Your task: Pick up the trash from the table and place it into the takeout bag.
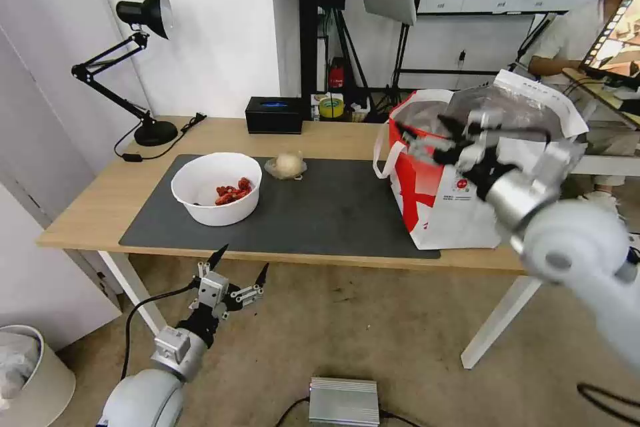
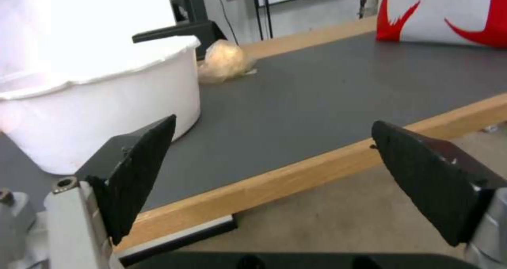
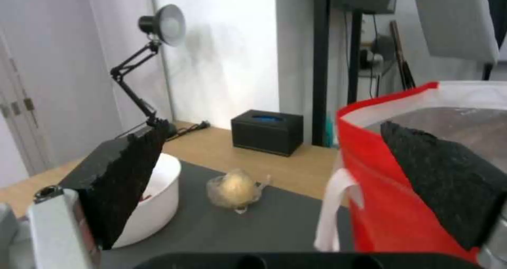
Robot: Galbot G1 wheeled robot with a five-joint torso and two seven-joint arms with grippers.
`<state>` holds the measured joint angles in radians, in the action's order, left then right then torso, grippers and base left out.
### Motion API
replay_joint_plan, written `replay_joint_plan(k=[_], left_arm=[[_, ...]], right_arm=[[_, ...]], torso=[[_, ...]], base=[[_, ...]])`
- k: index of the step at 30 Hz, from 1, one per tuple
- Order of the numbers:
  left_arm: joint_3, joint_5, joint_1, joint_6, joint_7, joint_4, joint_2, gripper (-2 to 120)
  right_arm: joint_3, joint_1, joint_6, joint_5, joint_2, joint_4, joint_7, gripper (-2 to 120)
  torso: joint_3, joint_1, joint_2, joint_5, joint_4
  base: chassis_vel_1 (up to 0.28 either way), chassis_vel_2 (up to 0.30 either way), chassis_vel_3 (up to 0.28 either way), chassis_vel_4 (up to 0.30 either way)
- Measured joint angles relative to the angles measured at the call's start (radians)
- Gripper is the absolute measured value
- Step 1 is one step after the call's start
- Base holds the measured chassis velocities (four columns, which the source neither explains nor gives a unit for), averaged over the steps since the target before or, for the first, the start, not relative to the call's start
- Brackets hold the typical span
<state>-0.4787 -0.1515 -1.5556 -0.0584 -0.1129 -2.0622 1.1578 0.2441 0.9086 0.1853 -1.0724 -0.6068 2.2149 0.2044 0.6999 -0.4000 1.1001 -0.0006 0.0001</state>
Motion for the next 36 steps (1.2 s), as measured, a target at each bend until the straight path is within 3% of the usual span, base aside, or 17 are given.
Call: replay_joint_plan(k=[7,10,20,36], left_arm=[[0.002,0.008,-0.007,-0.002,0.000,-0.002,0.011,100],[0.003,0.011,-0.012,-0.004,0.001,-0.002,0.015,100],[0.005,0.012,-0.012,-0.008,0.000,0.005,0.016,100],[0.003,0.008,-0.014,-0.019,-0.001,0.017,0.010,100]], right_arm=[[0.035,0.214,-0.093,0.185,-0.067,0.019,0.006,100],[0.064,0.364,-0.166,0.327,-0.142,0.004,0.009,100],[0.082,0.599,-0.305,0.589,-0.345,-0.060,-0.008,100],[0.069,0.691,-0.374,0.713,-0.479,-0.139,-0.014,100]], torso=[[0.000,0.000,0.000,0.0007,-0.0001],[0.000,0.000,0.000,0.0007,-0.0002],[0.000,0.000,0.000,0.0006,-0.0001],[0.000,0.000,0.000,0.0006,-0.0001]], base=[[0.000,0.000,0.000,0.000],[0.000,0.000,0.000,0.000],[0.000,0.000,0.000,0.000],[0.000,0.000,0.000,0.000]])
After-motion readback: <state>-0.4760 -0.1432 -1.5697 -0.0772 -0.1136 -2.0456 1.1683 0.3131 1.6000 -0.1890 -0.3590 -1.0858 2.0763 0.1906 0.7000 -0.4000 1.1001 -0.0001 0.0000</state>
